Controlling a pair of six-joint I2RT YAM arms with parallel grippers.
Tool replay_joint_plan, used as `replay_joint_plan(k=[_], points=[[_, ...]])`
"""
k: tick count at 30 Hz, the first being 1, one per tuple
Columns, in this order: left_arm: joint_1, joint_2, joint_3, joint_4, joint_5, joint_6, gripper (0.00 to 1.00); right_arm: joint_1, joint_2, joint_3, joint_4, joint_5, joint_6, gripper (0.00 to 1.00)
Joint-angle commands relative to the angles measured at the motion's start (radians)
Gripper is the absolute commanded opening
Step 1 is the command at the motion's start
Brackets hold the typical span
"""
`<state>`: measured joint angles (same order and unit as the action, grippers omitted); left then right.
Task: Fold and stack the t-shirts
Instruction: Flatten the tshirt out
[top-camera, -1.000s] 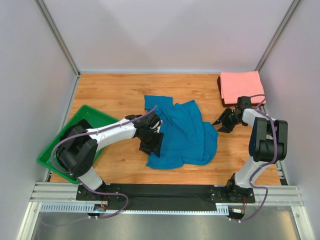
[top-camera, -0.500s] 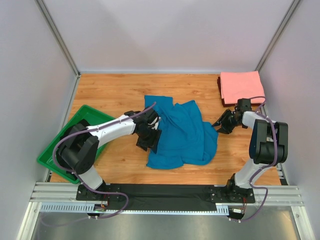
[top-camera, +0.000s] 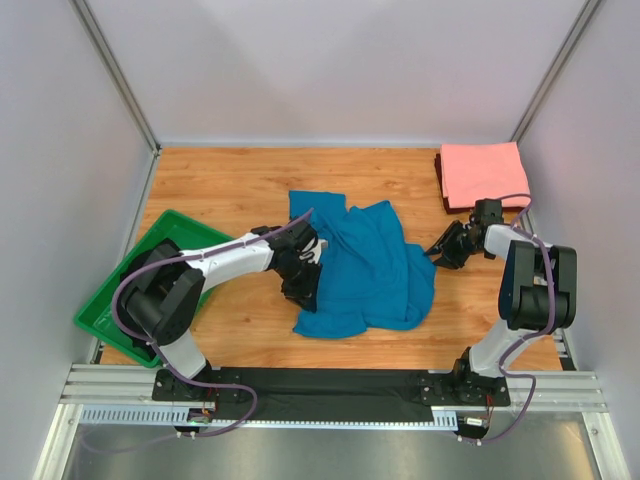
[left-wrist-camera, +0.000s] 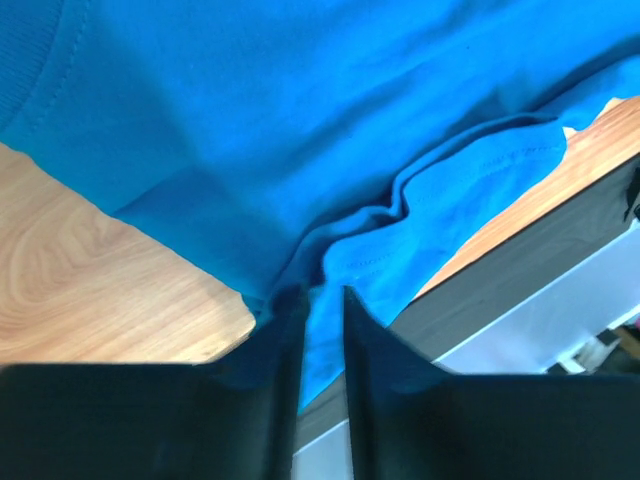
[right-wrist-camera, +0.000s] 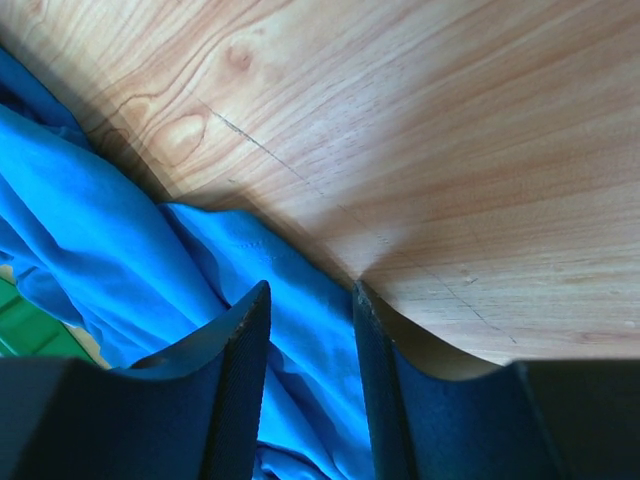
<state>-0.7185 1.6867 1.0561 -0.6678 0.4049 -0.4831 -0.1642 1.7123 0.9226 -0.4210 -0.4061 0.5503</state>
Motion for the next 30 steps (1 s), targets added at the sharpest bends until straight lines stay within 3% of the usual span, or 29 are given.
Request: replay_joint_plan(k=[1,5,7,10,13,18,25,30], points=[[-0.002,-0.027,-0.019,0.020,0.037,-0.014,0.19,0.006,0.035,-0.021,-0.027,0.010,-0.033,0.38],[-0.002,-0.048,0.014,-0.018,0.000,-0.023,0.02,0.006,0.035,0.001,-0.080,0.018,-0.056,0.21],[-0.002,-0.048,0.054,-0.068,-0.044,-0.028,0.00,0.003,0.040,0.019,-0.142,0.047,-0.058,0.01],[0.002,-0.048,0.114,-0.160,-0.148,-0.046,0.00,-0.014,0.040,0.087,-0.246,0.136,-0.035,0.00],[0.033,-0.059,0.180,-0.267,-0.274,-0.074,0.00,-0.044,0.000,0.154,-0.457,0.232,-0.032,0.00],[0.059,-0.151,0.260,-0.343,-0.383,-0.118,0.00,-0.049,-0.156,0.156,-0.656,0.458,-0.037,0.00],[0.057,-0.297,0.239,-0.309,-0.314,-0.259,0.00,-0.047,-0.508,0.140,-0.901,0.584,0.068,0.00],[0.057,-0.340,0.185,-0.250,-0.198,-0.226,0.00,-0.022,-0.551,0.156,-0.934,0.587,0.092,0.00]])
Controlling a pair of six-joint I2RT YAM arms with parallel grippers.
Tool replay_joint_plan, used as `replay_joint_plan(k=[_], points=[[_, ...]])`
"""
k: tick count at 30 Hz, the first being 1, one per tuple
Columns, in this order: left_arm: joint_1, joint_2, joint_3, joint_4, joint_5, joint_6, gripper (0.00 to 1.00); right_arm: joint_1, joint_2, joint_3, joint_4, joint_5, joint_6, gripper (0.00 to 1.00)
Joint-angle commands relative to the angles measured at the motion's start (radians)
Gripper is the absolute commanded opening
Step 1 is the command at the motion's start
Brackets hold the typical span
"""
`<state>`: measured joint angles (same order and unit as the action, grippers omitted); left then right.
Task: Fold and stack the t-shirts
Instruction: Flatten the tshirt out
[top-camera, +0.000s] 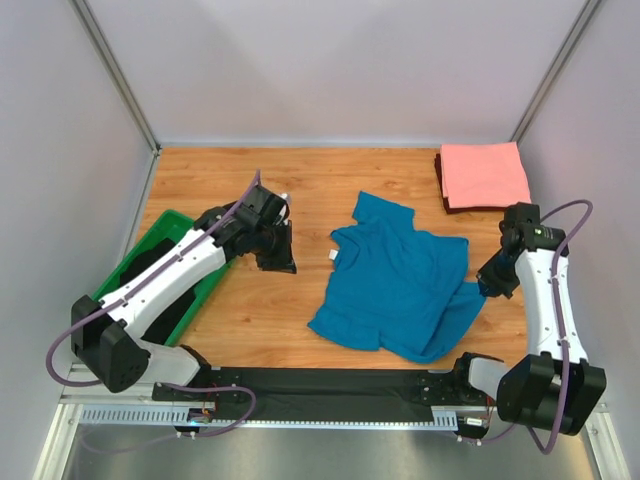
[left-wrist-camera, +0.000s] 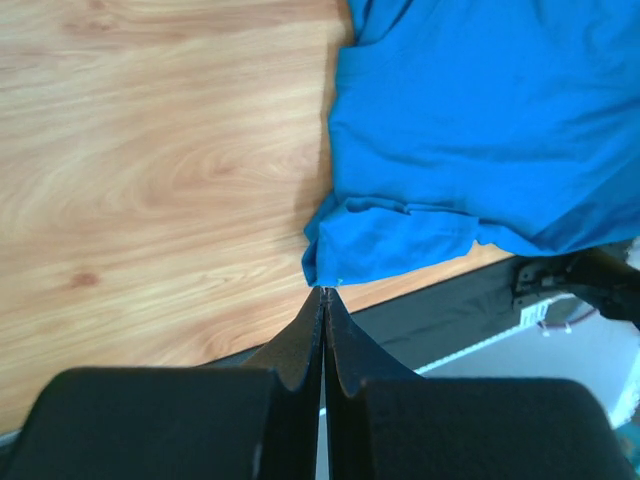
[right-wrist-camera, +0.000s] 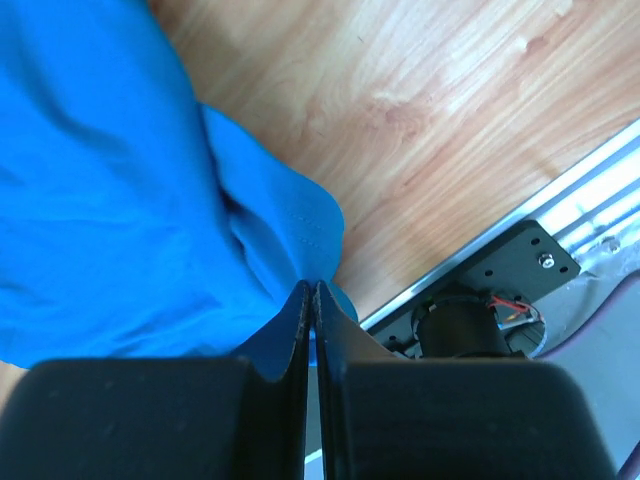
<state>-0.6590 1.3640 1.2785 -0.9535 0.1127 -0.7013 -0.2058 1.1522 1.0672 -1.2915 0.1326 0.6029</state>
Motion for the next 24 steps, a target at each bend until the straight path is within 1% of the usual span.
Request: replay_joint_plan(k=[1,2,3,4,5,6,7,8,9,10,11,12,14,16,17,19,20,21,22,24], points=[[-0.002,-0.020,-0.085,0.130,0.135,0.008,0.00,0.026,0.007,0.002,-0.048,0.039,0.058,0.00],[-0.002,-0.019,-0.109,0.174,0.201,0.031,0.01,0.031,0.009,-0.022,-0.039,0.027,0.067,0.00],[-0.001,-0.013,-0.145,0.229,0.220,0.036,0.11,0.039,0.009,-0.035,-0.028,0.003,0.077,0.00],[-0.002,0.015,-0.149,0.231,0.231,0.031,0.17,0.043,0.006,-0.047,-0.003,-0.010,0.093,0.00],[-0.002,0.035,-0.142,0.220,0.242,0.029,0.24,0.048,0.001,-0.071,0.006,-0.019,0.100,0.00],[-0.005,0.055,-0.125,0.190,0.242,0.022,0.36,0.057,-0.002,-0.081,0.024,-0.033,0.107,0.00],[-0.025,0.088,-0.110,0.165,0.239,0.014,0.43,0.065,-0.003,-0.093,0.034,-0.039,0.113,0.00],[-0.042,0.105,-0.096,0.141,0.202,0.005,0.48,0.071,-0.003,-0.114,0.043,-0.045,0.116,0.00],[-0.060,0.121,-0.075,0.116,0.188,-0.009,0.55,0.080,-0.005,-0.127,0.049,-0.056,0.117,0.00],[-0.098,0.150,-0.070,0.111,0.183,-0.018,0.61,0.083,-0.006,-0.139,0.064,-0.059,0.118,0.00],[-0.115,0.162,-0.071,0.113,0.188,-0.035,0.64,0.086,-0.006,-0.150,0.073,-0.060,0.118,0.00],[-0.129,0.171,-0.089,0.136,0.194,-0.068,0.67,0.088,-0.003,-0.171,0.083,-0.065,0.118,0.00],[-0.171,0.190,-0.122,0.174,0.194,-0.102,0.68,0.088,0.001,-0.187,0.115,-0.076,0.118,0.00],[-0.192,0.220,-0.157,0.234,0.203,-0.128,0.68,0.089,-0.003,-0.211,0.170,-0.105,0.121,0.00],[-0.195,0.239,-0.162,0.252,0.200,-0.133,0.68,0.088,-0.003,-0.223,0.197,-0.151,0.126,0.00],[-0.198,0.317,-0.153,0.266,0.174,-0.141,0.66,0.089,0.004,-0.262,0.285,-0.188,0.133,0.00],[-0.195,0.355,-0.137,0.263,0.173,-0.129,0.65,0.089,0.013,-0.274,0.314,-0.203,0.136,0.00],[-0.183,0.400,-0.072,0.212,0.171,-0.112,0.63,0.089,0.023,-0.289,0.375,-0.224,0.138,0.00],[-0.179,0.494,-0.032,0.179,0.173,-0.071,0.62,0.089,0.033,-0.314,0.408,-0.231,0.136,0.00],[-0.165,0.578,0.078,0.116,0.168,-0.041,0.61,0.094,0.081,-0.332,0.512,-0.237,0.138,0.00]])
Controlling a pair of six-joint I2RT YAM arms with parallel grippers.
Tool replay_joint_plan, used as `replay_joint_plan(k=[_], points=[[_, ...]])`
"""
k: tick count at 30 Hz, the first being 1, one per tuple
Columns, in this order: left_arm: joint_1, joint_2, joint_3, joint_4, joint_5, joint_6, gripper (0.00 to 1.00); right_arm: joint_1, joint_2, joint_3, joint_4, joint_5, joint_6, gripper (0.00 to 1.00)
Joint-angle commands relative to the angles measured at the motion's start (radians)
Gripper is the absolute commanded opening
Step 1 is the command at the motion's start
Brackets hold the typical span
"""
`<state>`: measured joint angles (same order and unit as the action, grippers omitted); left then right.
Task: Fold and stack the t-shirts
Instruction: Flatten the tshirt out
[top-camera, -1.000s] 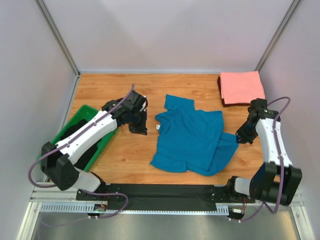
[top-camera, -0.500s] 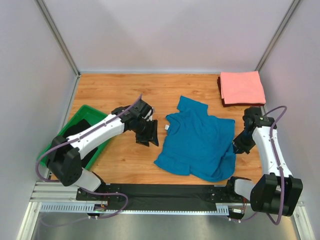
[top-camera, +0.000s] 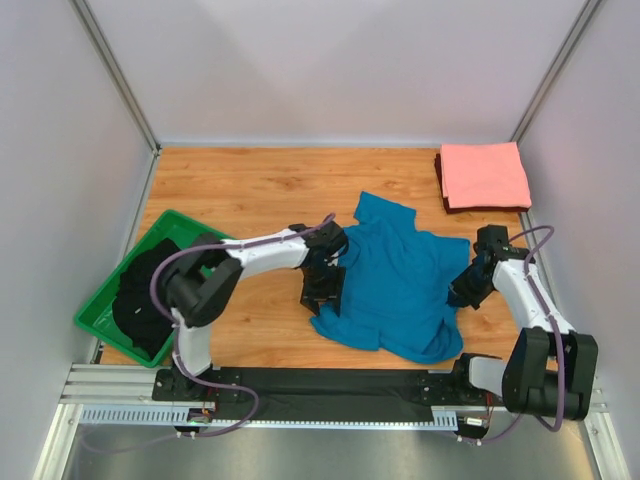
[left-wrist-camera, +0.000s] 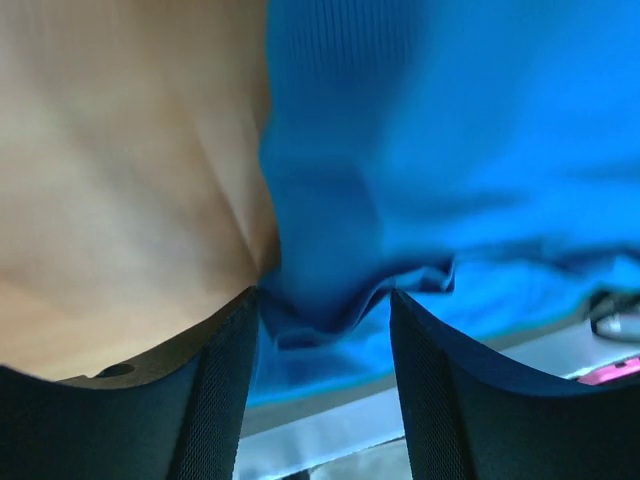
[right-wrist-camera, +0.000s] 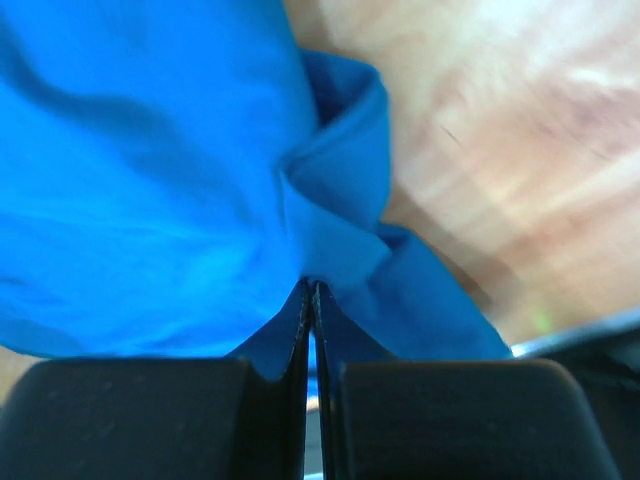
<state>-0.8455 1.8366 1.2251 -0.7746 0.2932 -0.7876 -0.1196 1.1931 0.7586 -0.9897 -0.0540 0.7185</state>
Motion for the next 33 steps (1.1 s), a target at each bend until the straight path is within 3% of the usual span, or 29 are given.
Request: replay_joint_plan(k=[1,5,9,13,16,21,24,25,26,29,33], points=[[0.029,0.169,0.164,-0.083,-0.041,0.057,0.61,0.011,0.065,-0.031,0.241,-0.047,0.025,0.00],[0.098,0.274,0.289,-0.230,-0.135,0.054,0.60,0.024,0.169,-0.022,0.365,-0.052,0.053,0.00],[0.239,0.305,0.335,-0.290,-0.235,0.071,0.57,0.086,0.313,0.051,0.480,-0.086,0.056,0.00],[0.374,0.308,0.422,-0.328,-0.291,0.122,0.57,0.165,0.506,0.329,0.372,-0.032,0.051,0.00],[0.402,0.308,0.499,-0.360,-0.312,0.154,0.57,0.199,0.606,0.470,0.258,0.017,0.088,0.00],[0.349,0.173,0.498,-0.221,-0.117,0.205,0.58,0.251,0.625,0.579,0.145,0.023,0.098,0.01],[0.271,0.101,0.455,-0.141,-0.059,0.185,0.58,0.248,0.596,0.616,0.058,0.042,-0.003,0.17],[0.248,0.086,0.436,-0.111,-0.043,0.179,0.58,0.250,0.582,0.637,0.037,0.052,-0.040,0.27],[0.200,0.075,0.397,-0.048,-0.051,0.128,0.57,0.247,0.529,0.639,0.017,0.119,-0.072,0.30],[0.128,0.082,0.320,0.134,0.001,0.030,0.57,0.197,0.421,0.593,0.074,0.096,-0.148,0.39],[0.097,0.241,0.356,0.175,0.054,-0.033,0.56,0.129,0.411,0.574,0.112,0.010,-0.206,0.49]])
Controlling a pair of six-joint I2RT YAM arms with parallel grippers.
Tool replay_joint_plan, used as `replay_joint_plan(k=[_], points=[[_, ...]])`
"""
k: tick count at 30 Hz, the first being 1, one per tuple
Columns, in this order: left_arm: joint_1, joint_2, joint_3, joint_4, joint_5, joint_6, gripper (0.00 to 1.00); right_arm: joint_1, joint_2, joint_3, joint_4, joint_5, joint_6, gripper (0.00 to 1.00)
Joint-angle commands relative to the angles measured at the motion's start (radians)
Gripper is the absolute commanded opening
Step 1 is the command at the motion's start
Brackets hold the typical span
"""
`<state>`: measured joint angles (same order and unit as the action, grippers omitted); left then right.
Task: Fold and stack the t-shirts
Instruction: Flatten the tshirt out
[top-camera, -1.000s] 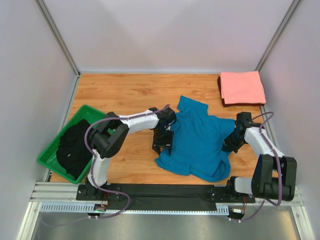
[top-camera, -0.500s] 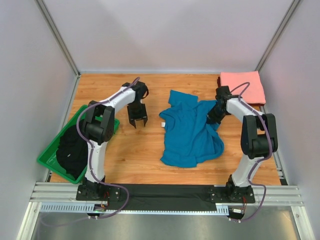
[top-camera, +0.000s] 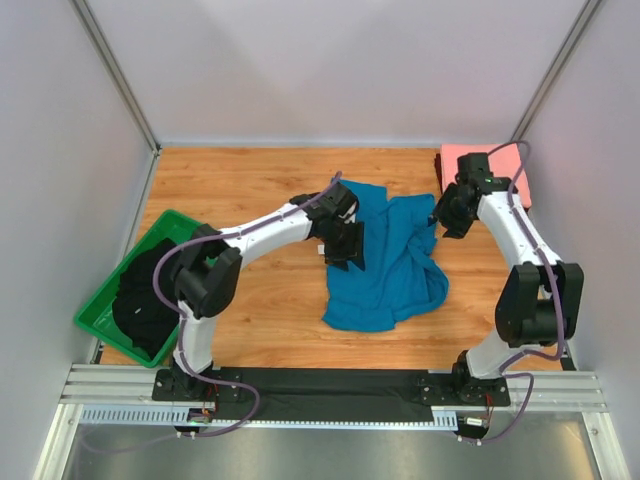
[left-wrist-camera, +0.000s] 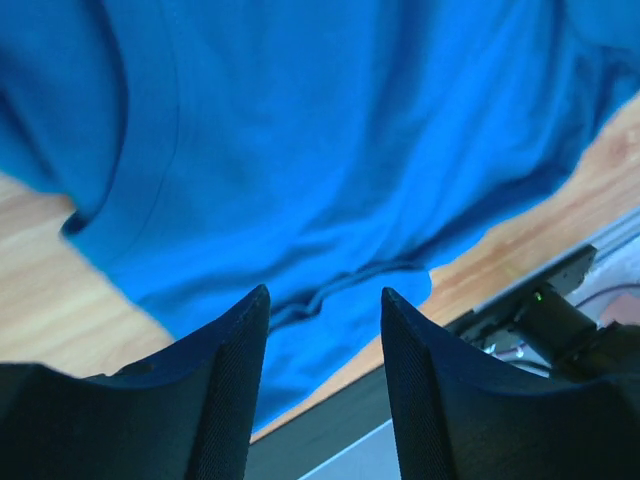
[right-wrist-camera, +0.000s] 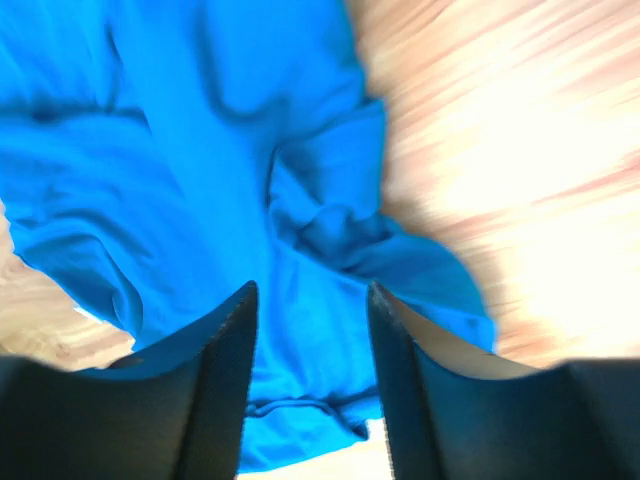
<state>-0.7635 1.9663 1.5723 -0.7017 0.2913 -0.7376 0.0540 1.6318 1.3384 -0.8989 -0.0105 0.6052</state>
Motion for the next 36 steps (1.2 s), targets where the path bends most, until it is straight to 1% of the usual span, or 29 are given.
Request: replay_joint_plan(k=[1,2,4,5,6,7,8,9,11,13,16,19,22,25,31,36], points=[[0.015,0.137,0.026,0.043,0.037,-0.082,0.55,-0.045,-0.018,-0.005,0.028,-0.054,-0.122,0.52],[0.016,0.163,0.060,0.007,0.017,-0.077,0.55,-0.084,-0.003,0.001,0.031,-0.109,-0.133,0.53],[0.015,0.210,0.095,-0.077,-0.084,-0.023,0.55,-0.095,0.049,0.013,0.031,-0.150,-0.136,0.55],[0.018,0.223,0.097,-0.097,-0.125,-0.010,0.55,-0.097,0.069,0.025,0.020,-0.151,-0.131,0.55],[0.023,0.224,0.098,-0.116,-0.200,0.013,0.55,-0.097,0.098,0.056,0.014,-0.148,-0.121,0.55],[0.029,0.226,0.092,-0.142,-0.222,0.024,0.56,-0.097,0.115,0.073,0.005,-0.126,-0.102,0.54],[0.052,0.226,0.086,-0.150,-0.239,0.030,0.56,-0.097,0.134,0.097,-0.030,-0.109,-0.046,0.53],[0.065,0.226,0.078,-0.153,-0.242,0.040,0.56,-0.095,0.152,0.151,-0.064,-0.089,-0.001,0.52],[0.116,0.217,0.046,-0.134,-0.227,0.043,0.56,-0.086,0.210,0.198,-0.130,-0.077,0.091,0.51],[0.157,0.213,0.037,-0.116,-0.195,0.058,0.56,-0.059,0.233,0.226,-0.118,-0.080,0.126,0.50],[0.179,0.218,0.075,-0.125,-0.161,0.101,0.56,0.015,0.261,0.257,-0.110,-0.046,0.171,0.50],[0.181,0.226,0.106,-0.148,-0.173,0.116,0.56,0.039,0.292,0.284,-0.165,0.009,0.202,0.51],[0.187,0.233,0.103,-0.145,-0.184,0.115,0.57,0.058,0.298,0.277,-0.224,0.105,0.240,0.51],[0.190,0.236,0.101,-0.154,-0.169,0.112,0.57,0.076,0.284,0.239,-0.195,0.087,0.269,0.52],[0.191,0.218,0.091,-0.154,-0.184,0.095,0.57,0.104,0.312,0.219,-0.166,0.053,0.297,0.52],[0.193,0.215,0.094,-0.162,-0.192,0.089,0.56,0.130,0.330,0.209,-0.155,0.072,0.312,0.52]])
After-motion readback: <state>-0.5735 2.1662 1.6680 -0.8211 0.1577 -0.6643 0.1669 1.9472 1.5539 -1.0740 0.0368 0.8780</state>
